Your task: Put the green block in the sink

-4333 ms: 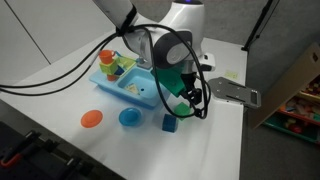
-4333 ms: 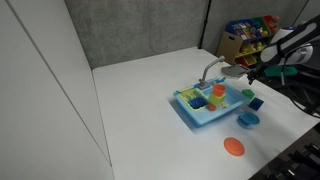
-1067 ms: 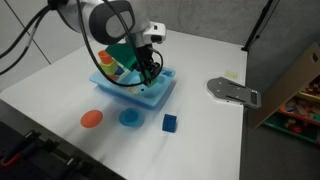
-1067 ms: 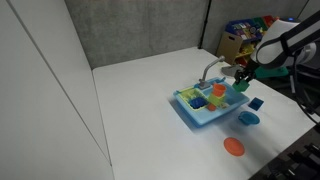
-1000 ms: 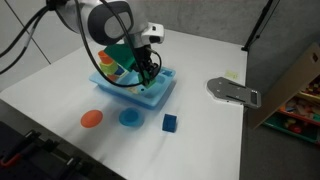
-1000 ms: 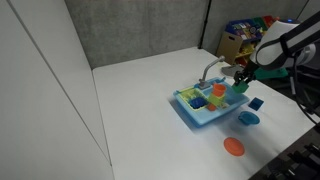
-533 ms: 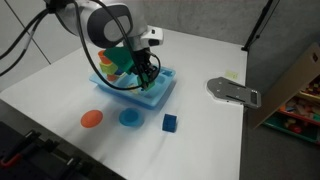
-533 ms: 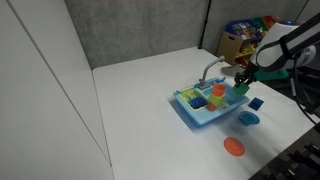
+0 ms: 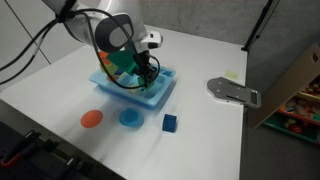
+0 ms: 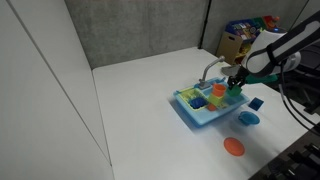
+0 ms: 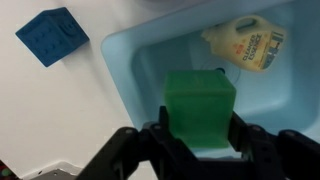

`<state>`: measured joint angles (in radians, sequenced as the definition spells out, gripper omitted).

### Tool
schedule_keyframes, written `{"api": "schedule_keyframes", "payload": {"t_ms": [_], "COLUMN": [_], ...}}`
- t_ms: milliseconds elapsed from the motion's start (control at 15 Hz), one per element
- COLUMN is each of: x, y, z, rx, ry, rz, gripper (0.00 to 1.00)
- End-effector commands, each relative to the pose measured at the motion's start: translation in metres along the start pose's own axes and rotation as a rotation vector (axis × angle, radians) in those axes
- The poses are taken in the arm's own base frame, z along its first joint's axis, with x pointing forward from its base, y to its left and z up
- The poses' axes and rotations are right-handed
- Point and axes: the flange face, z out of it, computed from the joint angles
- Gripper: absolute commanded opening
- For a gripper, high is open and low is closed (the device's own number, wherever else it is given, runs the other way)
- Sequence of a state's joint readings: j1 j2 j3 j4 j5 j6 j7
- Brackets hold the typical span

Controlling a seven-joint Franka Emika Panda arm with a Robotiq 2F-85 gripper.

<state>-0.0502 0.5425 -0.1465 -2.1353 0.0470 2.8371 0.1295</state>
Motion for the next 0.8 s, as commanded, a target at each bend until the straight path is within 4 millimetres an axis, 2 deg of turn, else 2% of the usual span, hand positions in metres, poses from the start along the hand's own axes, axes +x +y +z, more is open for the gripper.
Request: {"api": "schedule_keyframes", "payload": {"t_ms": [0,400,467,533,667,733], "x": [0.016,0.018,0.018,0.019,0.02,0.021], "y": [-0.004,0.002,0.003,0.005,0.008,0.009], "z": [0.011,0.03,0.031,0.029,0.021,0.014], "rx": [-0.014,-0.028,-0.028,-0.023,-0.017,-0.011], "ry": [0.03,0.004,-0.001,-0.004,-0.01,-0.006], "rz": [-0.025,-0.044,-0.044,-0.042,-0.041,-0.042], "gripper": [0.31,0.31,0.81,0.82,0.96,0.99]}}
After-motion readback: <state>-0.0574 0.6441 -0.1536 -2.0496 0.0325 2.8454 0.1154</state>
